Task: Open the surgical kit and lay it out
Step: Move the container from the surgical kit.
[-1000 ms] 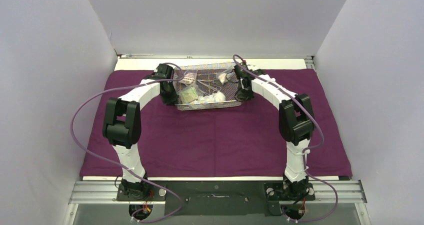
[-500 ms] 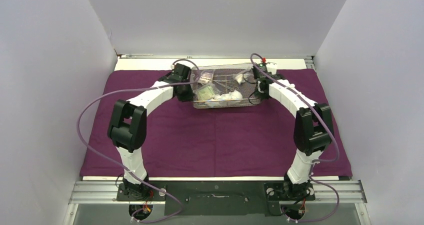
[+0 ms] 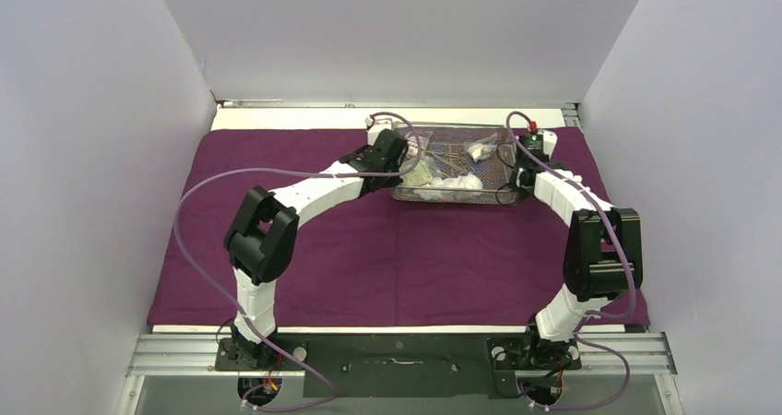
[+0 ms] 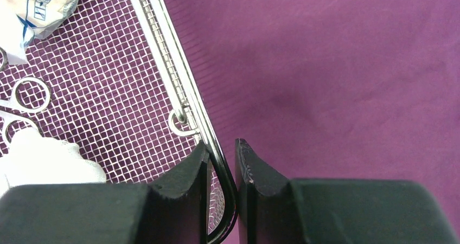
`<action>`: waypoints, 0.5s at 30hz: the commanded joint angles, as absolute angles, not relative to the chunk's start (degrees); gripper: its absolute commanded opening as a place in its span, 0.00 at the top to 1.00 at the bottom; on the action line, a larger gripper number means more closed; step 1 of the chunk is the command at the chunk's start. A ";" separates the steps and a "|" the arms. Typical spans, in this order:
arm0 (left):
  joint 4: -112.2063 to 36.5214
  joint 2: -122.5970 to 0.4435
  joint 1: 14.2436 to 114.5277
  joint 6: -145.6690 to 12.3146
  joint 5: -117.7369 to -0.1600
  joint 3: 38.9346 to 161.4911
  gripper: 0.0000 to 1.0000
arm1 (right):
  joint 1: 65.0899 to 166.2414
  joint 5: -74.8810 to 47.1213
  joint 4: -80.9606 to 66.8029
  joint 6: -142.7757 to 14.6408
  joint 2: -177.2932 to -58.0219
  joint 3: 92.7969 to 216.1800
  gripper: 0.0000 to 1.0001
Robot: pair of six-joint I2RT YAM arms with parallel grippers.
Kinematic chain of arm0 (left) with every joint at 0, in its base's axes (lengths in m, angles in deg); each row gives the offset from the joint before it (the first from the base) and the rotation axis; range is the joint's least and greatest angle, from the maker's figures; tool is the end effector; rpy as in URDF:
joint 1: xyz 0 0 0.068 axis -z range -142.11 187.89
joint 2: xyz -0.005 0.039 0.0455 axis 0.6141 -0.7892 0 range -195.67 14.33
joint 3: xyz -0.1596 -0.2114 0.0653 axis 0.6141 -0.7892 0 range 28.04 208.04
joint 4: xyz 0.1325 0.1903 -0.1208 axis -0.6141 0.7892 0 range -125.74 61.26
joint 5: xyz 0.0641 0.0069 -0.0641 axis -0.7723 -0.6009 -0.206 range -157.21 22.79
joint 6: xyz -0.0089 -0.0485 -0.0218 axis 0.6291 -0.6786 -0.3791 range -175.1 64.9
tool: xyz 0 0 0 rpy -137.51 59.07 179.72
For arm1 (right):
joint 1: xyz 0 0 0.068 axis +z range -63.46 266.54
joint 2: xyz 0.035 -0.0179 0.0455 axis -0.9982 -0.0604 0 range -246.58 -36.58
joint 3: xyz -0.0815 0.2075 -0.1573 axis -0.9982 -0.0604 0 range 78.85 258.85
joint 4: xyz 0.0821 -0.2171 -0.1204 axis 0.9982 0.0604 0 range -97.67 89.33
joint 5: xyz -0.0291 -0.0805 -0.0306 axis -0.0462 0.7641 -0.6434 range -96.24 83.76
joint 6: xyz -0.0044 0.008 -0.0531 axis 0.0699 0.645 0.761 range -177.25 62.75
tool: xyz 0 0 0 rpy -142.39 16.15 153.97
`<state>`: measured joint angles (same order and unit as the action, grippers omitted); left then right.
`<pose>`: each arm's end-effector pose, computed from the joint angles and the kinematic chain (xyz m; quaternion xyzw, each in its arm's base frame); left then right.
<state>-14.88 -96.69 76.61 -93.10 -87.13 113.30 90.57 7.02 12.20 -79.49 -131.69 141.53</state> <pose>0.3470 -0.2628 0.2293 -0.0582 0.9156 -0.0998 0.3852 0.3486 0.0163 0.2098 0.1856 0.9223 -0.0336 0.3373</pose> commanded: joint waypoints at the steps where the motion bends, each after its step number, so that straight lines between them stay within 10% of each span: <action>1: -20.61 -98.75 78.29 -88.39 -91.49 120.49 1.00 | 84.22 11.59 -3.99 -77.50 -129.04 141.26 0.95; 15: -16.50 -103.97 79.16 -89.54 -84.19 121.58 1.00 | 79.90 5.29 -4.92 -71.64 -135.72 144.51 0.95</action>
<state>-17.54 -105.59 79.05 -92.40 -86.08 120.97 82.51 1.16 4.25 -72.83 -135.38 140.70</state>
